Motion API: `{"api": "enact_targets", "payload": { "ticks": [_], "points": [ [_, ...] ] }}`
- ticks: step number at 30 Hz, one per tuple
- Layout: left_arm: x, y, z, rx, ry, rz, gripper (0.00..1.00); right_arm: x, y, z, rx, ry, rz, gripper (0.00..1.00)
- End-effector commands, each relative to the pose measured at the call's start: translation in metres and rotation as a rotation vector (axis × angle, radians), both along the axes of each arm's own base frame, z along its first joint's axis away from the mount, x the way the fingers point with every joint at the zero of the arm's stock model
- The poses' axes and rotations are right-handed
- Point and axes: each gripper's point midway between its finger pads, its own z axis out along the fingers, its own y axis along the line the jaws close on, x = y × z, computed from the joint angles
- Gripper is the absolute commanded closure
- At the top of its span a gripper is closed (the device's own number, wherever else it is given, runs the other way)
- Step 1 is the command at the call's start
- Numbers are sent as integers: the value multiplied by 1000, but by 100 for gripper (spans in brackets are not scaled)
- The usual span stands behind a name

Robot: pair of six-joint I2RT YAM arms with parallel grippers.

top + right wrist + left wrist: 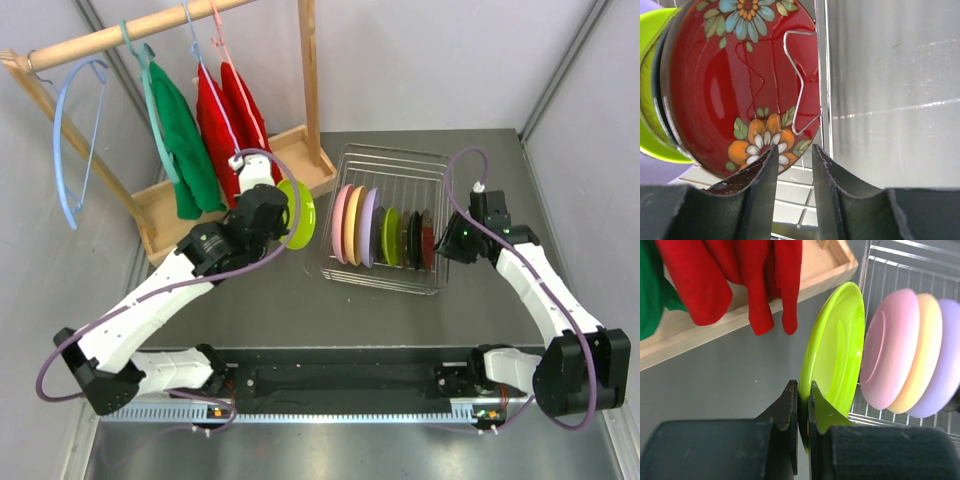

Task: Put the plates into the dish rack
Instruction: Insert the plate into the dish rack.

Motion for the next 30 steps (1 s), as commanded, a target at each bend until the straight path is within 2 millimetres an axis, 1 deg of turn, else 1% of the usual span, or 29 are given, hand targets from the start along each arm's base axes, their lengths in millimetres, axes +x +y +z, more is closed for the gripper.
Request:
{"api": "enact_targets", "payload": {
  "ticks": [1, 2, 3, 4, 6, 7, 9, 13, 15, 16, 17, 18, 19, 21, 22, 25, 28, 30],
  "points": [
    [16, -12, 8, 8, -27, 8, 100, 6, -3, 35, -8, -85, 13, 66],
    [20, -16, 2, 23, -14, 6, 100, 4, -3, 39, -5, -89, 14, 66],
    [23, -20, 4, 17, -18, 1, 100, 4, -3, 41, -5, -92, 13, 66],
    [26, -25, -1, 25, -7, -7, 100, 3, -3, 43, -4, -96, 14, 66],
    [31, -31, -1, 18, -13, -14, 100, 1, -2, 43, -2, -95, 18, 66],
    [33, -35, -5, 24, -5, -20, 100, 0, -2, 44, 0, -98, 17, 66],
    [36, -41, -6, 17, -3, -32, 100, -2, -1, 43, 7, -99, 19, 66],
    [44, -54, -16, 17, 11, -49, 100, -5, 0, 38, 15, -88, 19, 66],
    [46, -61, -16, 11, 12, -62, 100, -5, 0, 37, 21, -88, 20, 66],
    [48, -65, -19, 16, 16, -69, 100, -6, 1, 37, 21, -90, 21, 66],
    [51, -67, -17, 12, 12, -71, 100, -6, 1, 37, 25, -92, 22, 66],
    [52, -69, -19, 19, 16, -71, 100, -6, 1, 36, 24, -89, 20, 66],
    [54, -74, -25, 30, 29, -77, 100, -6, 1, 36, 25, -89, 22, 66],
    [57, -77, -27, 39, 31, -76, 100, -6, 1, 36, 26, -89, 20, 66],
    [59, -79, -32, 55, 38, -74, 100, -7, 1, 36, 26, -91, 21, 66],
    [64, -79, -40, 89, 39, -49, 100, -7, 2, 37, 30, -92, 26, 66],
    [65, -80, -42, 132, 26, -25, 100, -8, 2, 36, 31, -93, 25, 66],
    [65, -84, -41, 152, 15, -21, 100, -9, 2, 35, 31, -93, 27, 66]
  ]
}}
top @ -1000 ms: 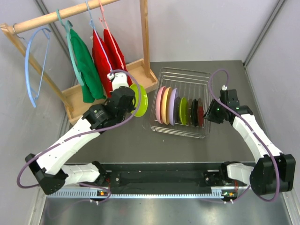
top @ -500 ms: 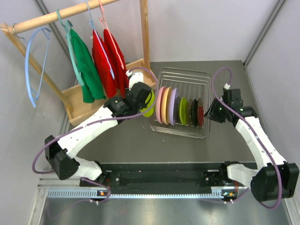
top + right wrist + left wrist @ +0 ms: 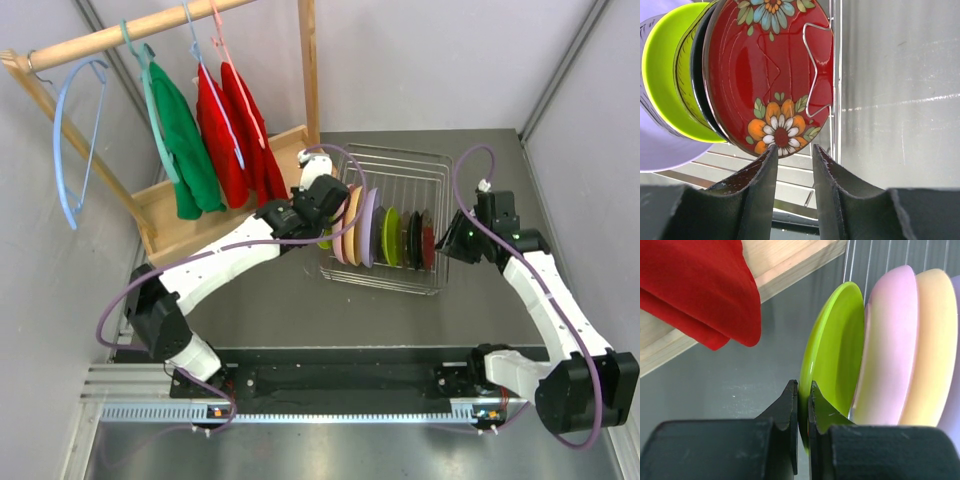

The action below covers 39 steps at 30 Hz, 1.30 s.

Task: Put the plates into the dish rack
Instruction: Insert the plate into the dish rack.

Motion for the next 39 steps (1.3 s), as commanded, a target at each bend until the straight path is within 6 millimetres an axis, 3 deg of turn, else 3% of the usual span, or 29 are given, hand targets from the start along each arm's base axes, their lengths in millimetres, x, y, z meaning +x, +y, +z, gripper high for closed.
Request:
{"api": "enact_targets", "payload": {
  "ticks": [1, 10, 24, 29, 39],
  "points": [
    [11, -12, 29, -4, -108, 29, 100, 1, 1, 7, 11, -40, 5, 66],
    [20, -18, 24, 98, -134, 70, 100, -4, 2, 1, 21, -29, 5, 66],
    [17, -3, 57, 149, -205, 115, 100, -3, 5, -6, 36, -16, 12, 65],
    [20, 2, 47, 220, -199, 122, 100, -2, 5, -6, 33, -13, 12, 65],
    [26, -14, 25, 223, -174, 75, 100, -3, 4, -5, 28, -14, 12, 66]
  ]
}}
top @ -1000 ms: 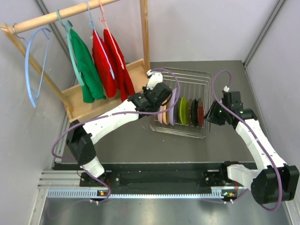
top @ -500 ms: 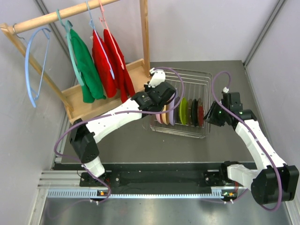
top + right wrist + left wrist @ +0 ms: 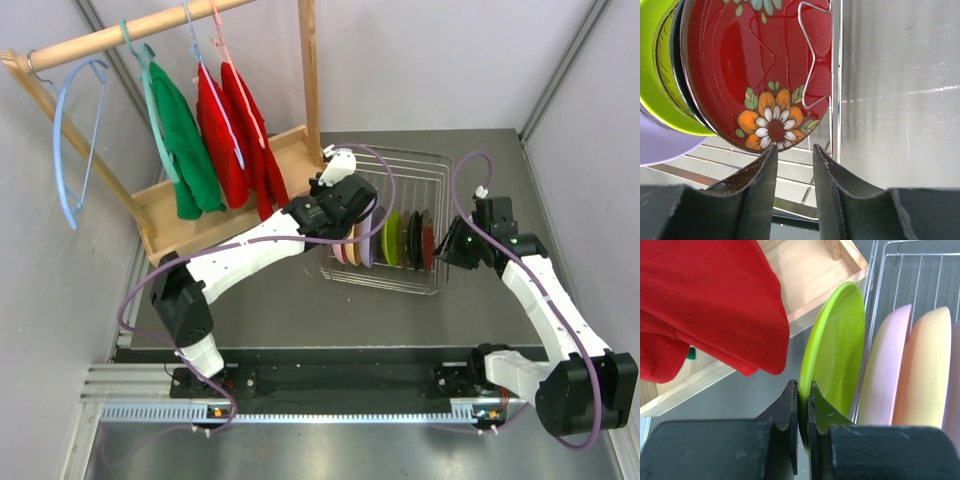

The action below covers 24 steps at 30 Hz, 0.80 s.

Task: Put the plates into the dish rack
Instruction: Insert the plate into the dish rack.

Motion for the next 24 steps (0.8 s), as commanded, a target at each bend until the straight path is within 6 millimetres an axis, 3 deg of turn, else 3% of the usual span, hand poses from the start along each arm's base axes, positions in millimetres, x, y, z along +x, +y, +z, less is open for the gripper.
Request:
{"api": "enact_targets", "payload": {
  "ticks": [1, 17, 22, 24],
  "points": [
    [4, -8, 4, -26, -24, -14, 100, 7, 1, 8, 8, -41, -2, 65],
    [2, -9, -31, -11, 30, 13, 100, 8, 0, 9, 6, -40, -2, 65],
    [2, -8, -30, -12, 26, 20, 88, 8, 0, 7, 5, -39, -1, 65],
    [1, -6, -28, -9, 20, 26, 88, 7, 0, 6, 6, -35, 0, 65]
  ]
}}
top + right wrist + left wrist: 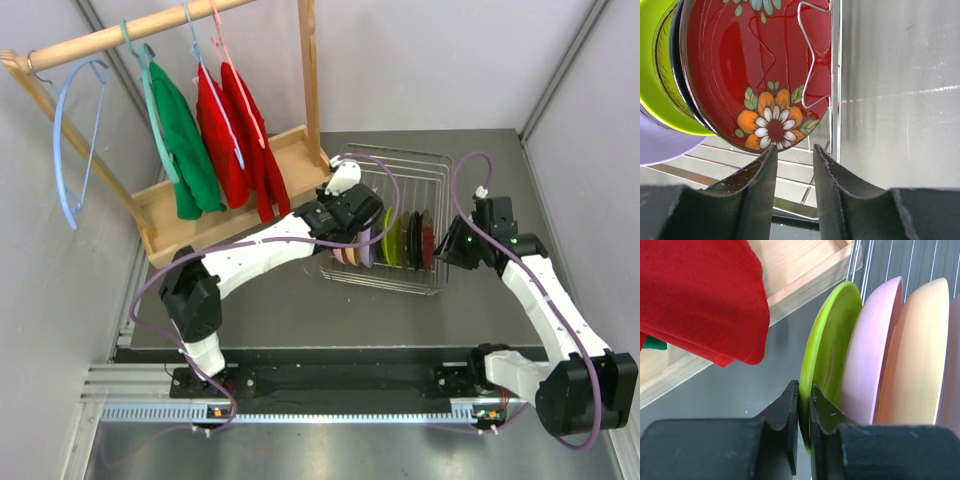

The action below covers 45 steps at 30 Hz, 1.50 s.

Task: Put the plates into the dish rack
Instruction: Insert the plate into the dish rack, then reset both arms

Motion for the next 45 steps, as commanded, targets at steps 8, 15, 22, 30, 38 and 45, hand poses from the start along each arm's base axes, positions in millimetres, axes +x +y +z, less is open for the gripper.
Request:
{"api": "enact_targets", "payload": {
  "ticks": [8, 15, 22, 30, 38, 45],
  "points": [
    [1, 13, 32, -15, -69, 42, 33, 7, 1, 7, 10, -40, -1, 65],
    [-6, 18, 65, -91, -105, 25, 24, 7, -2, 16, 2, -57, -9, 65],
    [-27, 33, 114, -242, -162, -11, 8, 7, -6, 35, -19, -96, -15, 64],
    [-58, 36, 116, -420, -135, -126, 1, 3, -5, 28, -23, -75, 2, 64],
    [-94, 46, 75, -523, -30, -181, 1, -11, -32, -3, -167, 6, -41, 59],
    [-114, 50, 56, -544, 32, -237, 1, -8, -56, -4, -248, 14, -82, 59]
  ]
}}
